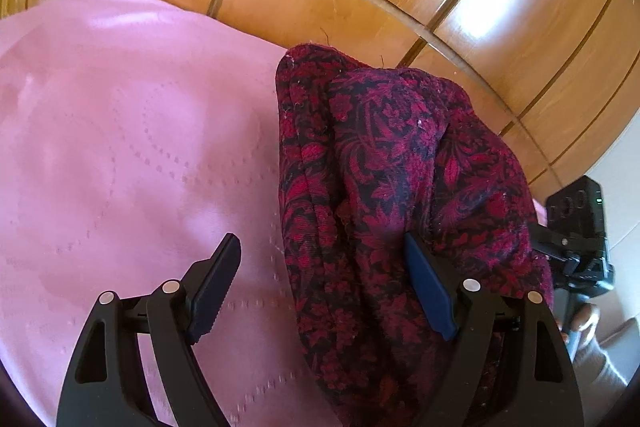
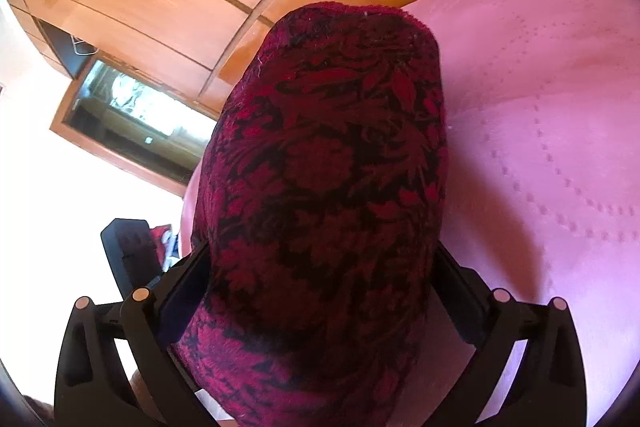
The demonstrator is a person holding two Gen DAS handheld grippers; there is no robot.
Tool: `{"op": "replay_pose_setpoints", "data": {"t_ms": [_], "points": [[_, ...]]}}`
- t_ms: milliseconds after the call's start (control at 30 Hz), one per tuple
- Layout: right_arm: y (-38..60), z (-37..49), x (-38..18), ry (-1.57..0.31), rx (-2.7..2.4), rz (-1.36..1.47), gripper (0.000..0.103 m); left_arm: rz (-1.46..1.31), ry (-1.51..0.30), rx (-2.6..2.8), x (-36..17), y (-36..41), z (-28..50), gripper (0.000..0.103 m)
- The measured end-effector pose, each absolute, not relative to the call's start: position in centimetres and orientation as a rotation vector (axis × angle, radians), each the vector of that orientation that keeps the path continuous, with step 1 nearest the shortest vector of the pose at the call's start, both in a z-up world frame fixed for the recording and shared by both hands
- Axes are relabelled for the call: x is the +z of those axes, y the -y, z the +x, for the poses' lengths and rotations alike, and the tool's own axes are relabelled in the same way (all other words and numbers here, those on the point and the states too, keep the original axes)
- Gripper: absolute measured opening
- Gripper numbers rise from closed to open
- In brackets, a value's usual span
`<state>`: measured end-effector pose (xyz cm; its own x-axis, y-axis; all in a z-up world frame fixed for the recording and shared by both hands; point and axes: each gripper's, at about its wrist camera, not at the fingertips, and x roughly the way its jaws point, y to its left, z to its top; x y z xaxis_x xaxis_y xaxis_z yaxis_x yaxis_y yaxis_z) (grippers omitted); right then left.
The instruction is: Fold small clothes
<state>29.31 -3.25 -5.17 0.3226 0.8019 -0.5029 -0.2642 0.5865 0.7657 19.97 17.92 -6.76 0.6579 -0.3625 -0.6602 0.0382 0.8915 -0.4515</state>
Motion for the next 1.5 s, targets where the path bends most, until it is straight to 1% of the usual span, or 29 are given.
{"op": "replay_pose_setpoints", "data": {"t_ms": [167,233,267,333,400,433,500,667,800,900,1100,1167,1267,1433,1467,1500], "points": [[2.7,31.0,-6.2,-1.042,0.847,0.662,0.101,-0.544,-0.839,-0.305,-7.9,-19.1,20.5,0.080],[2.4,31.3,-6.2,-1.050,0.867,0.672,0.101,-0.613,-0.834,-0.353,-8.5,-19.5,20.5,0.072],[2.2,31.3,-6.1,-1.051,0.869,0.667,0.099,-0.634,-0.833,-0.368,-8.6,-19.6,20.5,0.070],[2.3,30.8,-5.6,-1.040,0.868,0.661,0.090,-0.685,-0.822,-0.431,-8.7,-19.6,20.1,0.058],[2.4,29.6,-4.8,-1.011,0.863,0.642,0.079,-0.694,-0.813,-0.454,-8.6,-19.4,19.7,0.056],[2.3,29.0,-4.2,-0.995,0.861,0.624,0.078,-0.696,-0.810,-0.470,-8.4,-19.2,19.4,0.054],[2.6,27.3,-3.1,-0.961,0.863,0.598,0.075,-0.706,-0.795,-0.494,-7.6,-18.7,18.6,0.053],[5.2,23.4,-0.9,-0.883,0.845,0.608,0.073,-0.682,-0.786,-0.569,-5.9,-15.6,17.7,0.053],[10.4,20.0,0.8,-0.797,0.777,0.631,0.073,-0.651,-0.795,-0.675,-4.5,-10.2,18.6,0.053],[15.4,17.3,1.7,-0.734,0.683,0.644,0.073,-0.591,-0.821,-0.759,-3.5,-4.5,20.2,0.053],[25.9,13.1,0.8,-0.641,0.463,0.723,0.073,-0.440,-0.921,-0.896,-2.8,8.5,24.0,0.053],[29.0,12.1,-0.6,-0.630,0.397,0.764,0.073,-0.352,-0.971,-0.912,-3.1,13.3,25.0,0.053],[33.5,10.4,-4.2,-0.650,0.260,0.835,0.073,-0.195,-1.024,-0.889,-4.3,19.0,25.6,0.052],[35.8,7.9,-9.6,-0.639,0.170,0.940,0.074,0.054,-0.944,-0.814,-4.8,23.3,25.5,0.057],[36.0,7.7,-9.9,-0.633,0.163,0.950,0.077,0.077,-0.926,-0.806,-4.6,23.5,25.1,0.057],[36.2,7.8,-10.0,-0.633,0.147,0.950,0.084,0.083,-0.916,-0.798,-4.6,23.4,24.8,0.057]]}}
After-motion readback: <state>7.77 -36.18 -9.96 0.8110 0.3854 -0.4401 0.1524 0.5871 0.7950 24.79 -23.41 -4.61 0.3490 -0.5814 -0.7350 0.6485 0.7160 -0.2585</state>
